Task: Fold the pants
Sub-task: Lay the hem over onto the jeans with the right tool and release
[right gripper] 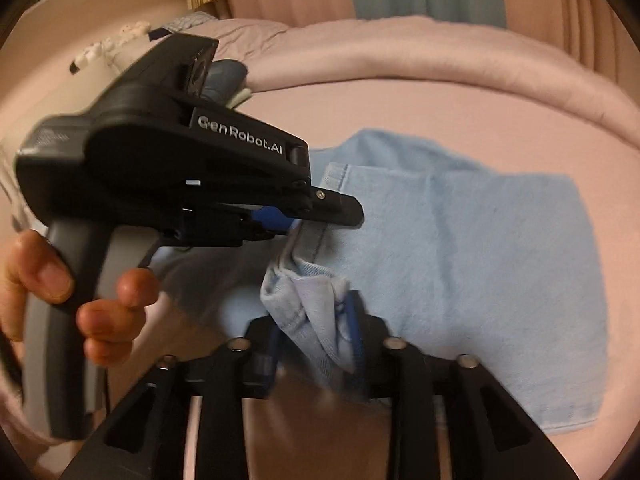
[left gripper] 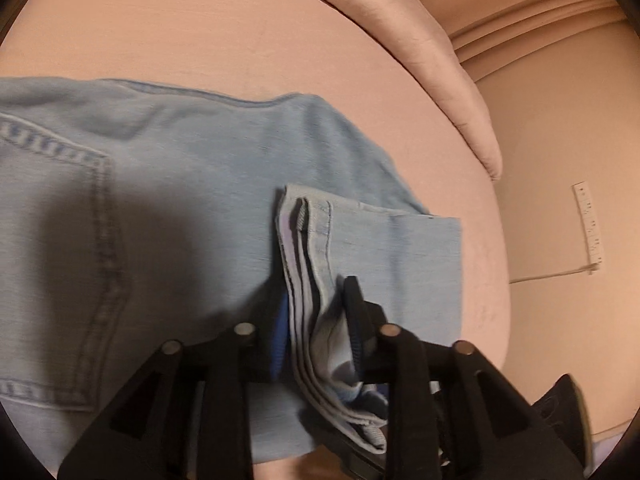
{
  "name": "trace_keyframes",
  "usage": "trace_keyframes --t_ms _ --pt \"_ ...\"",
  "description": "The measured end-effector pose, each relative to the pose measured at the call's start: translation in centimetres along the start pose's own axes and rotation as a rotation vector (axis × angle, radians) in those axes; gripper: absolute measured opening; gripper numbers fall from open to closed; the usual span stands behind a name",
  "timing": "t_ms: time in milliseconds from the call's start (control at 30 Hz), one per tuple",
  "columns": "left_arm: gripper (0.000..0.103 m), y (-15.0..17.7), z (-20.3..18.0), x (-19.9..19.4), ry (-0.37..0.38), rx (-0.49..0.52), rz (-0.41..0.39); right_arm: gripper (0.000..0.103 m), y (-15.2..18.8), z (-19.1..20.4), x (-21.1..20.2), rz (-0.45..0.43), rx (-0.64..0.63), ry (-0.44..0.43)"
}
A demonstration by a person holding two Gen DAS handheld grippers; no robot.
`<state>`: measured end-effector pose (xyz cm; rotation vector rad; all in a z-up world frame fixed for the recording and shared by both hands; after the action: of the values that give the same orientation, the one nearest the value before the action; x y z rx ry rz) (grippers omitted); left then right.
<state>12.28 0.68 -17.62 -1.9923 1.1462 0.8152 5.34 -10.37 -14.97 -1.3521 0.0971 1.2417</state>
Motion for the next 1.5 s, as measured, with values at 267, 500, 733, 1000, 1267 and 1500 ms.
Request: trace_keyframes --t_ms 267,500,733,1000,1267,1500 --pt "0.060 -0.4 0.0 -2.3 -0.082 0.031 -0.108 0.062 -0.6 -4.2 -6.7 -0.151 0.122 -0.067" --pt "0.060 1.7 -4.0 -1.3 -0.059 0.177 -0.088 0.062 -1.2 -12.1 -9.4 -0.181 0.234 0.120" --pt "0.060 4.1 -6.7 1.0 -0.104 0.303 -0.055 0.054 -3.7 -13.4 -6.7 -0.088 0.134 0.196" --pt "0.057 5.0 -4.8 3.0 -0.092 0.314 -0.087 0.056 -4.8 -17.1 -2.0 0.056 0.162 0.248" --pt "0.055 4.8 -4.3 2.7 -0.078 0.298 -0.076 0.056 -3.8 -14.7 -5.0 -0.016 0.213 0.247" --pt "0.055 4.6 -4.3 2.2 -0.087 0.291 -0.072 0.056 0.6 -10.5 -7.5 -0.064 0.191 0.248"
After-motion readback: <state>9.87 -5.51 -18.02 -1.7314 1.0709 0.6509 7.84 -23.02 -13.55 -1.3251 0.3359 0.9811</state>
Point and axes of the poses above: each gripper's, at about its wrist camera, not at the fingertips, and x roughly the way its jaws point, z to its left, y to its underside, the point moved 2 cm from there along x, roughly the way its jaws point, and after that the axes turned 10 degrees about -y, right-handed, at the moved point
